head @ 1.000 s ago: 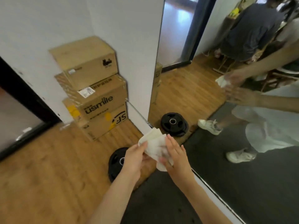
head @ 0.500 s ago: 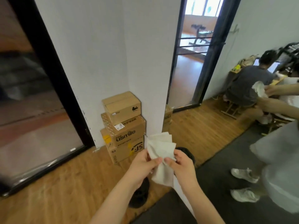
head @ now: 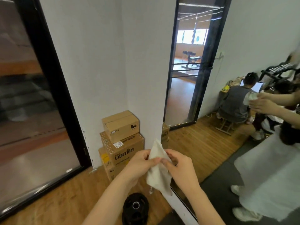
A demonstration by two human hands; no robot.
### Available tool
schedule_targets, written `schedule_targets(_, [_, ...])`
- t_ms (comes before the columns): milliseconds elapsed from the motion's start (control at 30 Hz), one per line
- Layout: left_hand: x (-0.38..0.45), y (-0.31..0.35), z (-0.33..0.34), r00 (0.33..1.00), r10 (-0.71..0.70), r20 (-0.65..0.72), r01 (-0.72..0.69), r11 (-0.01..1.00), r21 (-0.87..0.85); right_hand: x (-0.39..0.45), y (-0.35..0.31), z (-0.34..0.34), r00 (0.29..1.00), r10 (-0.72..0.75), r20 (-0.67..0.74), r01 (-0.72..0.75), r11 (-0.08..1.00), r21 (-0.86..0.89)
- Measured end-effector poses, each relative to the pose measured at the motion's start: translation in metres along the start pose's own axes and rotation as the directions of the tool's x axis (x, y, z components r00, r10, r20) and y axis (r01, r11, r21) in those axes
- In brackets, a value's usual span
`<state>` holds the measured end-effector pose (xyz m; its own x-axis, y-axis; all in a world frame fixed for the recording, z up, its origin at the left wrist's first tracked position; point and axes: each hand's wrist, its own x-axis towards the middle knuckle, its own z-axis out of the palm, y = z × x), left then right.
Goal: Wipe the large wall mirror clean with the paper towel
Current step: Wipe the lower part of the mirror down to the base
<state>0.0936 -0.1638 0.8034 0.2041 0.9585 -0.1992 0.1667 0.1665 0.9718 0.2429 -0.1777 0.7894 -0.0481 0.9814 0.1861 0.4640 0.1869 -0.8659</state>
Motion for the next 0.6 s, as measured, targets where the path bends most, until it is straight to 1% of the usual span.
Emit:
schedule_targets(33, [0.0, 0.0, -0.002, 1.0, -0.011, 0.009, 0.01, 1.0, 0.012, 0.0, 0.003, -0.003, 1.0, 0.007, -0.024, -0.007, 1.0, 0.002])
schedule_targets(100, [0.0, 0.001, -0.009, 1.0, -0.005, -0.022, 0.006, 0.999, 0.038, 0.003, 0.01, -0.009, 0.997, 0.027, -0.074, -0.03, 0.999, -0.037])
schedule_targets(133, [0.0, 0.003, -0.012, 0.999, 0.006, -0.041, -0.005, 0.999, 0.039, 0.004, 0.013, -0.012, 0.996, 0.053, -0.073, -0.056, 0.998, -0.03])
schedule_targets(233, [0.001, 0.009, -0.022, 0.997, 0.042, -0.06, -0.038, 0.997, 0.065, 0.009, 0.014, -0.018, 0.993, 0.111, 0.03, -0.112, 0.993, 0.045])
schedule_targets(300, [0.002, 0.015, -0.025, 0.998, 0.064, -0.03, -0.058, 0.984, 0.171, 0.011, 0.007, -0.017, 0.99, 0.112, 0.09, -0.126, 0.979, 0.162])
schedule_targets(333, [0.002, 0.017, -0.026, 0.997, 0.077, -0.001, -0.075, 0.968, 0.239, 0.012, 0.003, -0.015, 0.989, 0.115, 0.098, -0.134, 0.965, 0.224])
schedule_targets(400, [0.0, 0.022, -0.026, 0.994, 0.101, 0.046, -0.111, 0.938, 0.328, 0.014, -0.004, -0.011, 0.989, 0.124, 0.078, -0.141, 0.949, 0.283])
schedule_targets(533, [-0.005, 0.024, -0.034, 0.99, 0.141, 0.025, -0.141, 0.935, 0.325, 0.013, -0.01, -0.009, 0.997, 0.074, -0.015, -0.066, 0.95, 0.305])
schedule_targets(600, [-0.01, 0.024, -0.039, 0.991, 0.132, 0.036, -0.137, 0.933, 0.333, 0.009, -0.012, -0.009, 0.997, 0.079, 0.002, -0.075, 0.935, 0.346])
